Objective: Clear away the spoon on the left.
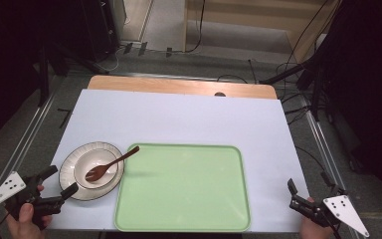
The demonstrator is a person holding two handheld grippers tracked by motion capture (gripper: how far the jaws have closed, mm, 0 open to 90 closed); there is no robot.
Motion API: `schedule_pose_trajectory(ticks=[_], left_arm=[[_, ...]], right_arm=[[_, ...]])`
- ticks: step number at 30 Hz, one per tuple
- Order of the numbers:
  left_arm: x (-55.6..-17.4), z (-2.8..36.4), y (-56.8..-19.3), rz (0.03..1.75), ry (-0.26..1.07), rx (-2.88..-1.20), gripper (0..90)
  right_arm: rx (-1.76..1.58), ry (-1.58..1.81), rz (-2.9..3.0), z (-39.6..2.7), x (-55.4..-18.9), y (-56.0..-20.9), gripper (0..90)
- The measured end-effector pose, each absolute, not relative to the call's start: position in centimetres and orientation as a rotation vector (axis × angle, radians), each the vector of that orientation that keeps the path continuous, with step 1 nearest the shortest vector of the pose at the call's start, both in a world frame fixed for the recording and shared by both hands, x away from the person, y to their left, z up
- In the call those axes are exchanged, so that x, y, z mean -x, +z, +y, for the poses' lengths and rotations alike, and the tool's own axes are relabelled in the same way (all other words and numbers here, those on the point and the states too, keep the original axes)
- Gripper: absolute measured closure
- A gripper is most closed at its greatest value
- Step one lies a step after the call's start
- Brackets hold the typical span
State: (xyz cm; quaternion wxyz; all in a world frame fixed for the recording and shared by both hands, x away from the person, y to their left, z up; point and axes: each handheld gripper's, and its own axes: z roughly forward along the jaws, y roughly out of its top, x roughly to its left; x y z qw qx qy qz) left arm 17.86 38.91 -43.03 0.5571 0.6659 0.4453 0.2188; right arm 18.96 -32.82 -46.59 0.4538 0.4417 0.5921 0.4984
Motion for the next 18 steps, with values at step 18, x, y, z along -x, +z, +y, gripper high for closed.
schedule_pose_trajectory(ticks=[18], left_arm=[[-20.6, 32.8, -39.2, 0.978, 0.438, -1.636, 0.0]], right_arm=[[-1.090, 1.231, 1.460, -32.9, -18.9, -46.6, 0.0]])
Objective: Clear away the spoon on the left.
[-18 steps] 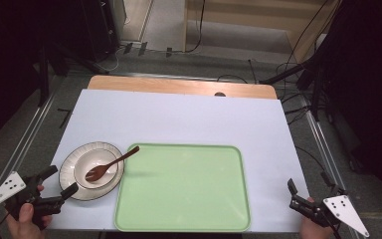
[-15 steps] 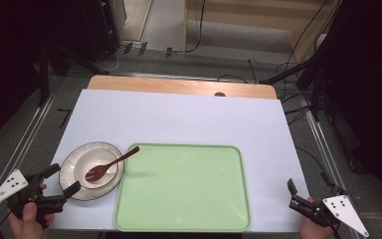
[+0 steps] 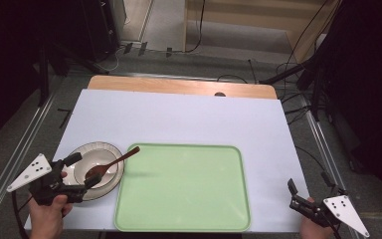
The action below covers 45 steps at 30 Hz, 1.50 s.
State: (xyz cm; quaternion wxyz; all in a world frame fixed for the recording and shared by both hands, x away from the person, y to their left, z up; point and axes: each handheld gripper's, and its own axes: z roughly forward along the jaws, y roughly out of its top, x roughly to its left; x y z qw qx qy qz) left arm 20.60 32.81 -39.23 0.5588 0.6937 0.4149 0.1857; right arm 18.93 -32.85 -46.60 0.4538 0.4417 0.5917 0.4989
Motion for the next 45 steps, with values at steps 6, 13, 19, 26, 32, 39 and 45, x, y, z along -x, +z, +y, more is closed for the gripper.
schedule_pose_trajectory(ticks=[6, 13, 19, 26, 32, 39, 45], left_arm=[[-21.8, 30.9, -38.8, 1.000, 0.419, -1.679, 11.2], [-24.1, 28.7, -39.0, 1.053, 0.370, -1.766, 24.4], [-25.8, 27.5, -39.5, 1.108, 0.333, -1.847, 37.6], [-27.5, 26.4, -39.4, 1.211, 0.311, -1.960, 46.2], [-28.6, 26.1, -39.7, 1.268, 0.292, -2.038, 57.2], [-29.2, 25.9, -39.6, 1.282, 0.270, -2.097, 68.0], [-29.1, 25.9, -39.1, 1.226, 0.332, -2.130, 77.2]], right_arm=[[-1.089, 1.234, 1.460, -32.9, -18.9, -46.6, 0.0], [-1.089, 1.230, 1.462, -32.8, -18.9, -46.6, 0.0], [-1.092, 1.233, 1.461, -32.9, -18.9, -46.6, 0.0], [-1.089, 1.237, 1.459, -33.0, -18.9, -46.6, 0.0], [-1.090, 1.237, 1.461, -32.9, -18.9, -46.6, 0.0], [-1.092, 1.234, 1.462, -32.9, -18.9, -46.6, 0.0], [-1.092, 1.236, 1.461, -32.9, -18.9, -46.6, 0.0]])
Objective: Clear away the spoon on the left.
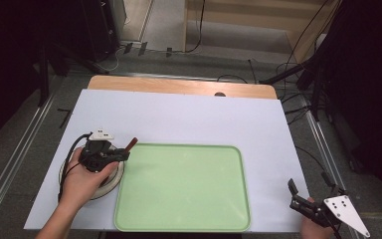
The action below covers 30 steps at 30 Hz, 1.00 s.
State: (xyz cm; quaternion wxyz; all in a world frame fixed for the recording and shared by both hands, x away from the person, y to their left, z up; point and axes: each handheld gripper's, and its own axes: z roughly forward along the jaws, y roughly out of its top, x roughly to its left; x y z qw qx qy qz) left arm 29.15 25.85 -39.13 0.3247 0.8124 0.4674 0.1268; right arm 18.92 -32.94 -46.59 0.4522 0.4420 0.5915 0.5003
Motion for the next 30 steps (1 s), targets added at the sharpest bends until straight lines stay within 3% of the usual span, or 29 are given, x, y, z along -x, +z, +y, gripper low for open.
schedule_pose_trajectory(ticks=[30], left_arm=[[-27.0, 30.2, -35.2, 1.099, 0.487, -1.831, 80.2]], right_arm=[[-1.092, 1.235, 1.459, -32.9, -18.9, -46.6, 0.0]])
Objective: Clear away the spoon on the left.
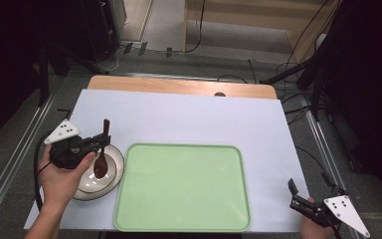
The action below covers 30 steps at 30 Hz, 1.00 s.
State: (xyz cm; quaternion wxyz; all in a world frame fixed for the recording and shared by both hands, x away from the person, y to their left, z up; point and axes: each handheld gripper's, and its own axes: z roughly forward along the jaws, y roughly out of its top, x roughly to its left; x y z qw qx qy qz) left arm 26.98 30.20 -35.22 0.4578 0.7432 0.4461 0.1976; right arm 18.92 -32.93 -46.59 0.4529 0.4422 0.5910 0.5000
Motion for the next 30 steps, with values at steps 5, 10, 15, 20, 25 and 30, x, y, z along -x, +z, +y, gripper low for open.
schedule_pose_trajectory(ticks=[5, 10, 15, 20, 25, 30], left_arm=[[-26.3, 30.2, -33.8, 1.067, 0.488, -1.790, 80.2], [-25.8, 30.1, -33.0, 1.045, 0.489, -1.762, 80.2], [-25.1, 29.4, -32.0, 0.996, 0.466, -1.720, 80.2], [-24.8, 28.8, -31.3, 0.968, 0.438, -1.705, 80.2], [-24.2, 27.6, -31.2, 0.927, 0.415, -1.697, 80.2], [-23.8, 26.3, -31.5, 0.900, 0.379, -1.717, 80.2]], right_arm=[[-1.093, 1.233, 1.461, -32.9, -18.9, -46.6, 0.0], [-1.091, 1.235, 1.460, -32.9, -18.9, -46.6, 0.0], [-1.090, 1.235, 1.458, -33.0, -18.9, -46.6, 0.0], [-1.091, 1.235, 1.458, -33.0, -18.9, -46.6, 0.0], [-1.090, 1.237, 1.457, -33.0, -18.9, -46.6, 0.0], [-1.091, 1.239, 1.456, -33.0, -18.9, -46.6, 0.0]])
